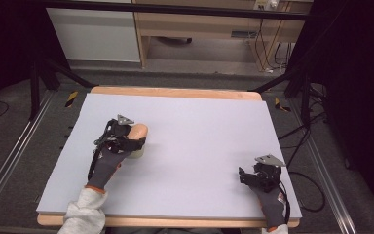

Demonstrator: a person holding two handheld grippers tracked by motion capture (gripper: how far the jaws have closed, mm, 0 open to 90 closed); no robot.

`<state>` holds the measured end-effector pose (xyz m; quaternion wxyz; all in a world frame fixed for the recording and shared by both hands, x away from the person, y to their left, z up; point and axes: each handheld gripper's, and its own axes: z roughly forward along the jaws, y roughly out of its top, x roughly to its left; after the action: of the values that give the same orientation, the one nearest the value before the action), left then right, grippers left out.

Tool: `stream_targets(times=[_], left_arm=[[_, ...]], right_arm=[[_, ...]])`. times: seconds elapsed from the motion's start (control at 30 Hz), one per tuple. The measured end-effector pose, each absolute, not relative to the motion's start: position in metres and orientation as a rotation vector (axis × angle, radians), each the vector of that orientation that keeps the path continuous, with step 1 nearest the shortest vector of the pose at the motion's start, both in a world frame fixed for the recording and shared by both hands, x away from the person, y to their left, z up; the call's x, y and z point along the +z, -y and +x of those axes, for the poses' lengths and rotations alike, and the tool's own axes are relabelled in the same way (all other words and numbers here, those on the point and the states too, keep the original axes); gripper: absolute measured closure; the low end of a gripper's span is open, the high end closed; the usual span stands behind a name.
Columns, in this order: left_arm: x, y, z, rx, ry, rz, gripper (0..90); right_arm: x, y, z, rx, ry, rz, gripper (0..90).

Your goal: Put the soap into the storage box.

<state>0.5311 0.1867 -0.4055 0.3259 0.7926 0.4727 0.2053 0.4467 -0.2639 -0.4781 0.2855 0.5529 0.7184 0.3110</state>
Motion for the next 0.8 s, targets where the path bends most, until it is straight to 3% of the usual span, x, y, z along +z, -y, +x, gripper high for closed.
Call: stream_targets(times=[0.8], left_arm=[[-0.426,-0.197,0.549,0.548,-1.326,2.079,31.6]], right_arm=[[-0.479,0.263,0.447,0.828,-1.923,1.475,8.7]])
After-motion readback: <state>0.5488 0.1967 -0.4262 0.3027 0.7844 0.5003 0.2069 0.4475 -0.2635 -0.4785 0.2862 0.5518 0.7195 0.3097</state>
